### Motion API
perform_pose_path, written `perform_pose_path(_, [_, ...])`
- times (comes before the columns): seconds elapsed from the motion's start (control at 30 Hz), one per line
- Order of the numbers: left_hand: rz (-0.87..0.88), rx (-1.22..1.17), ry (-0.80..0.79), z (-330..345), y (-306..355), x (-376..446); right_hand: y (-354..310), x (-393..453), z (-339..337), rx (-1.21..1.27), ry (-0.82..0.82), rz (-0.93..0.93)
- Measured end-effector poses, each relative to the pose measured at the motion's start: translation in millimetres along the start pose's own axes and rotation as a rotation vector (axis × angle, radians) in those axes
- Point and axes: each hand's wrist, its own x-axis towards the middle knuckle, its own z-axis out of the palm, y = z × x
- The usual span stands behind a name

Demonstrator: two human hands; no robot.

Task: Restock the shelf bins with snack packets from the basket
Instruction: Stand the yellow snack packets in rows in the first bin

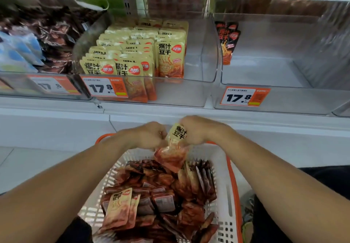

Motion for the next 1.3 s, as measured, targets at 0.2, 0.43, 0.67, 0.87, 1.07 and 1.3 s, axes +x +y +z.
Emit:
perform_pose_path(0.2, [0.342, -0.192, 0.253, -41.2, 22.3, -39.1, -34.6, -52.8, -92.1, 0.109, 0.259, -0.167])
perform_pose_path(0.43, [0.542, -0.269, 0.87, -57.5, 47.8, -46.3, -38.4, -75.3, -128.1, 0.304, 0.918, -0.349])
perform_pose_path(0.67, [0.395, 0.378, 1.238, -75.6, 10.7, -17.3, -31.2, -50.5, -137.5, 0.499, 1.387, -0.347])
perform_pose_path(0.87, [0.349, 0.472, 1.212, -71.2, 11.4, -9.7, -19.1, 6.2, -136.3, 0.187, 0.953, 0.09])
perform_pose_path(1.07, [0.363, 0.452, 1.239, -71.6, 12.0, -7.9, -27.5, 47.5, -140.7, 0.14, 0.987, 0.188])
perform_pose_path(1.3, [0.398, 0.417, 1.302, -70.8, 11.8, -2.0, -31.6, 64.8, -134.1, 0.104, 1.065, 0.227])
